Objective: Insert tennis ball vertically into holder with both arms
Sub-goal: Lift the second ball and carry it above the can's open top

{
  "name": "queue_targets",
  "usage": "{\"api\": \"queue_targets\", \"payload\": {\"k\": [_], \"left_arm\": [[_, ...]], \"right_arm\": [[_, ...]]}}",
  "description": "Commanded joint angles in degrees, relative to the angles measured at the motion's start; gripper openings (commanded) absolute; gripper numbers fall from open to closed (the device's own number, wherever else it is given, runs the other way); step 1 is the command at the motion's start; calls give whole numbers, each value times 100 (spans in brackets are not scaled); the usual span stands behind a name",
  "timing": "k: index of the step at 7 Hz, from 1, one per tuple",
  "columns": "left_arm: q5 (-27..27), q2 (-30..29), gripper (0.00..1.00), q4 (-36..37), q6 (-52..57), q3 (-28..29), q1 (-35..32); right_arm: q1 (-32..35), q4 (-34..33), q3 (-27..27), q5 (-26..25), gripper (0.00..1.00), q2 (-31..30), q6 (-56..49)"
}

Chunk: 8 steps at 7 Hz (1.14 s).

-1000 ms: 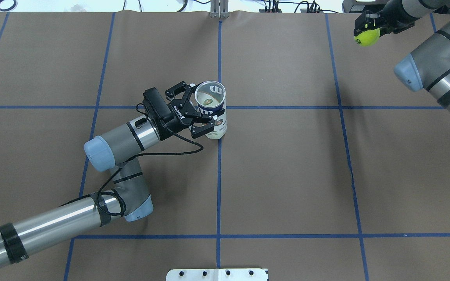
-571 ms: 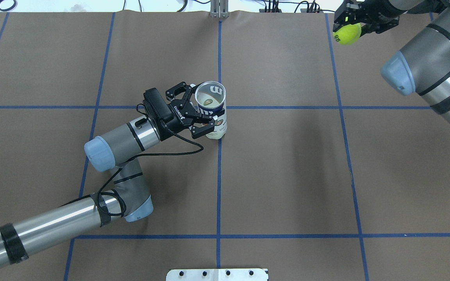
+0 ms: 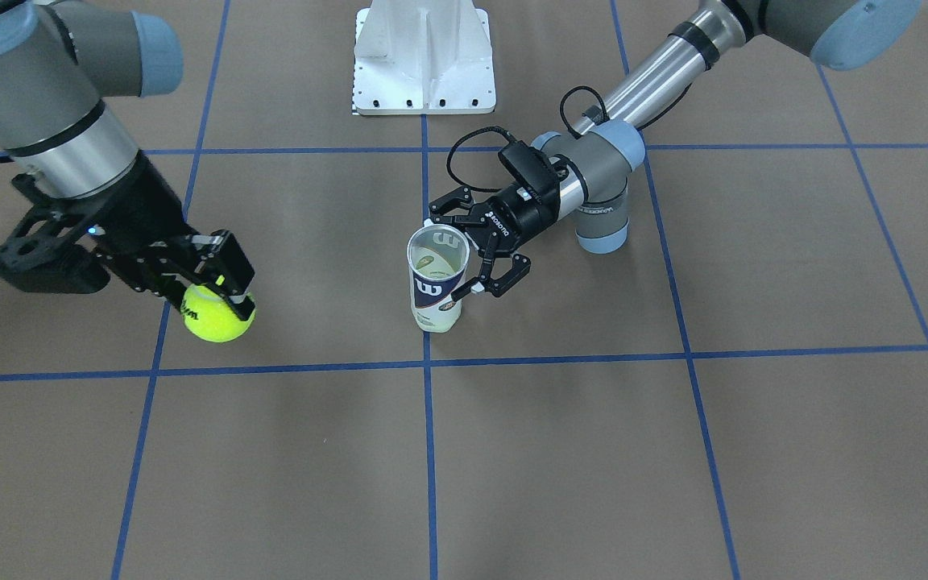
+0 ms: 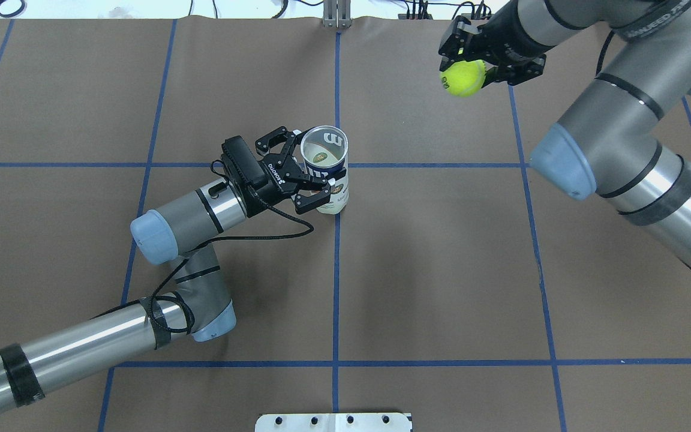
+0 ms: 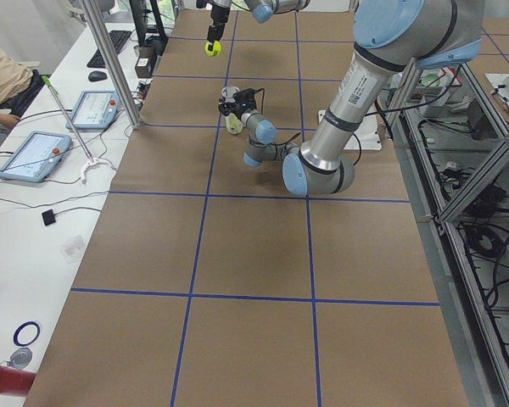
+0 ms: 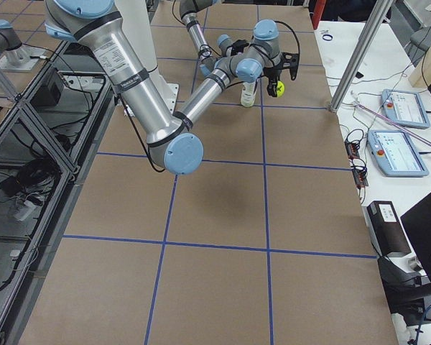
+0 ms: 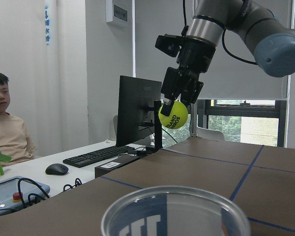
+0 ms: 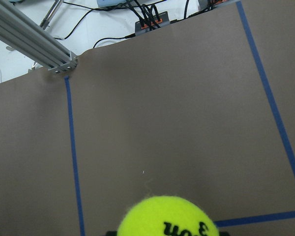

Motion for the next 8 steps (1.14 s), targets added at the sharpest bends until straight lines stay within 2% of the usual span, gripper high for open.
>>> {"api": "queue_targets", "payload": {"k": [1,3,6,7,8], "left_arm": [[0,-20,96,77,-8,0,0],[0,-38,96,147,-8,-9,0],[0,-47,96,148,-9,-9,9],[0,-47,96,148,-9,-9,18],[0,-47,96,148,-9,-9,18]], "right_arm": [[-696,-794,186,-575,0,718,665],[-1242,-1639,178,-1165,0,1378,894],[-1656,-1810,64,-1711,0,1548,877],[-1683,-1810,29,-1712,17,1574,834],[-1701,-1810,37,-1721,85,1574,807]]}}
